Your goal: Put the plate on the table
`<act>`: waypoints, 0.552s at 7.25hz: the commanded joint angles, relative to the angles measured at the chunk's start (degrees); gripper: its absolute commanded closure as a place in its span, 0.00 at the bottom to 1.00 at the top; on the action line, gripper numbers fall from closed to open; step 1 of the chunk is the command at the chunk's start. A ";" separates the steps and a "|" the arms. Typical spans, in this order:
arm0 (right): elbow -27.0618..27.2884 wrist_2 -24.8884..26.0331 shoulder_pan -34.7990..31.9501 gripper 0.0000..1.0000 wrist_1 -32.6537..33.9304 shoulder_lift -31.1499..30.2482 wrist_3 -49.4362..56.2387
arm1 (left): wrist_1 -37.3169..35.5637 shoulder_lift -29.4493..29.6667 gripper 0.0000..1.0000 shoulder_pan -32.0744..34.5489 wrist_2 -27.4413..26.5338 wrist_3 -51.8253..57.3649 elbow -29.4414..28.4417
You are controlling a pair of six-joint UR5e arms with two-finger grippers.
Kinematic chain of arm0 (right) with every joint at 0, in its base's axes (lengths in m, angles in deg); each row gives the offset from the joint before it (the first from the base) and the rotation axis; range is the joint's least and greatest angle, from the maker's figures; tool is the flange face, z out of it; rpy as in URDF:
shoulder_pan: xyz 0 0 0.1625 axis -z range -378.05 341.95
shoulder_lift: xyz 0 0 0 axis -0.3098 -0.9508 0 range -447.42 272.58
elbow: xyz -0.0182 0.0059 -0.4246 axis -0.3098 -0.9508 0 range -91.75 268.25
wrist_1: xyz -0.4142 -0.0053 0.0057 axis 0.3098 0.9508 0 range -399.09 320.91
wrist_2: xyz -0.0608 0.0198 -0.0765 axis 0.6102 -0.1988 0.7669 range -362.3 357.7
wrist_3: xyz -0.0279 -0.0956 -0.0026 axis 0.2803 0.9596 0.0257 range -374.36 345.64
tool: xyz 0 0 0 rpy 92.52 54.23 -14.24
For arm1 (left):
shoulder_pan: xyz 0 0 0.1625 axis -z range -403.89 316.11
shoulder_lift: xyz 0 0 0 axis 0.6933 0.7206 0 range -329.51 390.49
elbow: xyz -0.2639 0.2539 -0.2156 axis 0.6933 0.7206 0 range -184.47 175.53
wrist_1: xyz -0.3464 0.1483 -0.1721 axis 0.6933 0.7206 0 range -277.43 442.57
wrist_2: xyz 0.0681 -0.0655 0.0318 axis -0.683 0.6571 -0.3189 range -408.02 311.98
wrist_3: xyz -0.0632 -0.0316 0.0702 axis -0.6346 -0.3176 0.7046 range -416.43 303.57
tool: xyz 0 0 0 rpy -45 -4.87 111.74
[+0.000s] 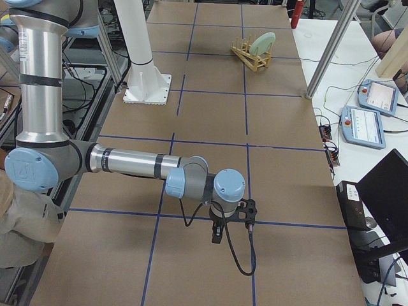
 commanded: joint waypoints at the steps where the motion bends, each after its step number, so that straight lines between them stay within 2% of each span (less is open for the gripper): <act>1: 0.00 0.00 0.00 0.00 0.00 0.00 -0.01 | 13.46 1.62 0.00 -0.32 3.83 -24.82 0.07; 2: 0.00 0.00 0.00 0.00 0.00 0.00 -0.01 | 20.83 2.43 0.00 -0.50 6.72 -42.15 -0.81; 3: 0.00 0.00 0.00 0.00 0.00 0.00 -0.01 | 31.78 2.79 0.00 -2.76 8.66 -55.81 -1.51; 4: 0.00 0.00 0.00 0.00 0.00 0.00 -0.01 | 42.41 5.40 0.00 -4.61 8.51 -70.13 -5.17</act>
